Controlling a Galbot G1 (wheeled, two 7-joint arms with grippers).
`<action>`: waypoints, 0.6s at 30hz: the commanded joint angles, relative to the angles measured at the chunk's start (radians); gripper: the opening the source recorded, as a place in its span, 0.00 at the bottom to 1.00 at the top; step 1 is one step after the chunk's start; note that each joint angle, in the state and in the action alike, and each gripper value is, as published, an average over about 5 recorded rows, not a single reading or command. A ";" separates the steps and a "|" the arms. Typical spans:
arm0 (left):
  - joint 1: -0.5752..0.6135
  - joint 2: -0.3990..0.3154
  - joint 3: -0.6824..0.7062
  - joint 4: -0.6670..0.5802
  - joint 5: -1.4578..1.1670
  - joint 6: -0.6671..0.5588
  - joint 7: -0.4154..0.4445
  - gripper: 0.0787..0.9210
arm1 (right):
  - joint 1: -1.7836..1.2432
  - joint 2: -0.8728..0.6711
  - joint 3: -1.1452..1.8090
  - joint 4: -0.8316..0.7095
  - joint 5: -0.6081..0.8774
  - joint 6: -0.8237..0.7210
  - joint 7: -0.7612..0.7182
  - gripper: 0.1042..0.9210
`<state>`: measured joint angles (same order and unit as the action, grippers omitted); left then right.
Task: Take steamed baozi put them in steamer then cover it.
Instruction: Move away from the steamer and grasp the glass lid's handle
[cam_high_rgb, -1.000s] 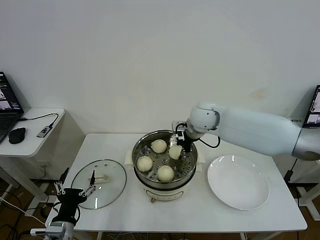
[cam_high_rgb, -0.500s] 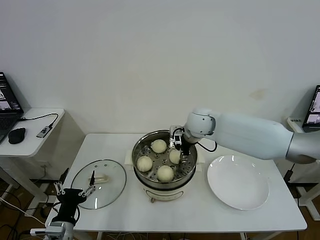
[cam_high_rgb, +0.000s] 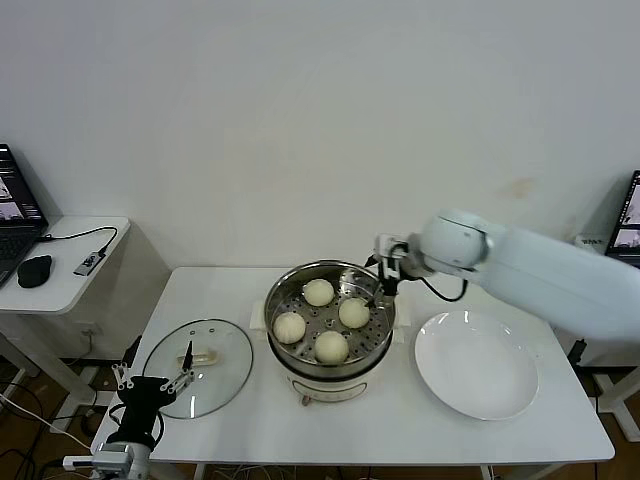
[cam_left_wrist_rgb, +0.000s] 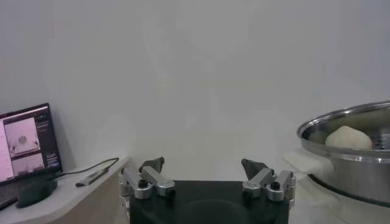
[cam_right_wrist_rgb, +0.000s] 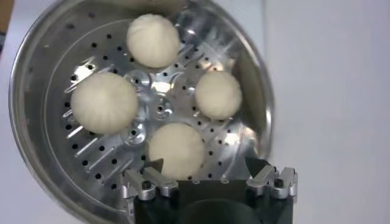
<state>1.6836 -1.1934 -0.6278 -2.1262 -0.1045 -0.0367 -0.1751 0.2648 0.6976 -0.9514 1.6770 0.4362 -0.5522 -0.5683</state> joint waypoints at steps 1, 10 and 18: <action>-0.003 -0.007 0.001 0.010 -0.001 -0.006 0.000 0.88 | -0.802 -0.265 0.710 0.245 0.001 0.335 0.494 0.88; 0.005 -0.037 0.001 0.016 0.006 -0.030 -0.009 0.88 | -1.490 0.175 1.391 0.261 -0.294 0.572 0.505 0.88; 0.001 -0.062 -0.008 0.035 -0.004 -0.145 -0.006 0.88 | -1.659 0.493 1.683 0.262 -0.412 0.703 0.389 0.88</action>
<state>1.6853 -1.2382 -0.6332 -2.1058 -0.1034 -0.0862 -0.1827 -0.8751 0.8237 0.1353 1.8790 0.2127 -0.0886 -0.1821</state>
